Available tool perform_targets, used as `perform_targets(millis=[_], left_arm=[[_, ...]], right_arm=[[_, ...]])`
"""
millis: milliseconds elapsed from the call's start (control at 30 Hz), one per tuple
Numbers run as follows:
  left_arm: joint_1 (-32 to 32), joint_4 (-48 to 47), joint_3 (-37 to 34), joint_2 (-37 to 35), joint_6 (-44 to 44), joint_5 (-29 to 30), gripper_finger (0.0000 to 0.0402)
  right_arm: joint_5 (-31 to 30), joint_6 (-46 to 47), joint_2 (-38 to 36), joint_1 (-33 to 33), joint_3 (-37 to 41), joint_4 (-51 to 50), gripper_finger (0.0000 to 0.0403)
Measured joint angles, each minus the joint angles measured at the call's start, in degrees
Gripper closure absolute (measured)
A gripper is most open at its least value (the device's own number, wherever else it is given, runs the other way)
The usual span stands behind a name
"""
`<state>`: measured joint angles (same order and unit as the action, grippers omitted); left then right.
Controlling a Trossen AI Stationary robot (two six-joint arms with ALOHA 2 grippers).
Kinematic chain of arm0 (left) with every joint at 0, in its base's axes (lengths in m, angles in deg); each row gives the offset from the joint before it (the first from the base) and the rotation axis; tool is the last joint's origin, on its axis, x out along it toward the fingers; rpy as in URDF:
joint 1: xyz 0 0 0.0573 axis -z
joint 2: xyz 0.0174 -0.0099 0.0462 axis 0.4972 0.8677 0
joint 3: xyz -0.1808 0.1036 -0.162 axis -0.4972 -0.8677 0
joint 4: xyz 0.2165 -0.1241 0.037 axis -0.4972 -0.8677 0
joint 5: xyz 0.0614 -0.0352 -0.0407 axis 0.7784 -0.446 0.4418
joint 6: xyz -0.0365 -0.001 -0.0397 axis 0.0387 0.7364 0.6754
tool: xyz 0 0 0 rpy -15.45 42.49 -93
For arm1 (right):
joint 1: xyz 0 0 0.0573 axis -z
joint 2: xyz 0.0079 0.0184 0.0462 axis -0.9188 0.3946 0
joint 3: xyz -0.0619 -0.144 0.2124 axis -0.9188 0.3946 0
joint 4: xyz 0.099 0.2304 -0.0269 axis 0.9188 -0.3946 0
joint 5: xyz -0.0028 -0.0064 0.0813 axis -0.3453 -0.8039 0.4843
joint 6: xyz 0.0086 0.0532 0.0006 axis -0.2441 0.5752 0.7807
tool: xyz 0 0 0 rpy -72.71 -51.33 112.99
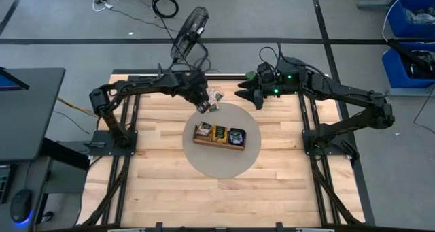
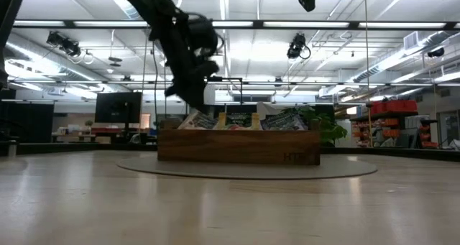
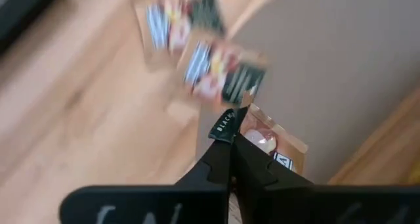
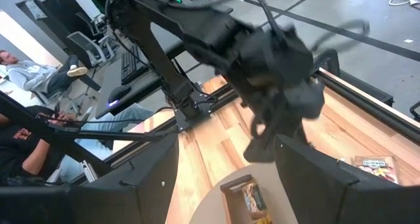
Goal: Pick & Place Tea
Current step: Put the brown tea bag into the left section of the wooden organizer
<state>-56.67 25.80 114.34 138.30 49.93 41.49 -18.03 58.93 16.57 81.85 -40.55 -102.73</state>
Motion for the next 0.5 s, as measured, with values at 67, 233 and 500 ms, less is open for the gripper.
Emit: perform_targets(millis=[67,233,500], left_arm=[[0.01,-0.02,1.50,-1.67,-0.70,0.37,0.0394],[1.02,1.22,5.12,-5.87,-6.98,3.72,0.0396],[7.65,11.11,6.49,-12.01,-21.26,11.80,0.0397]], right_arm=[[0.00,0.00,0.00,0.00,0.00,-0.22,0.0146],[-0.02,0.00,0.00,0.06,0.00,-0.25,0.0146],[-4.34,0.00,0.20,0.37,-0.06,-1.57,0.0146]])
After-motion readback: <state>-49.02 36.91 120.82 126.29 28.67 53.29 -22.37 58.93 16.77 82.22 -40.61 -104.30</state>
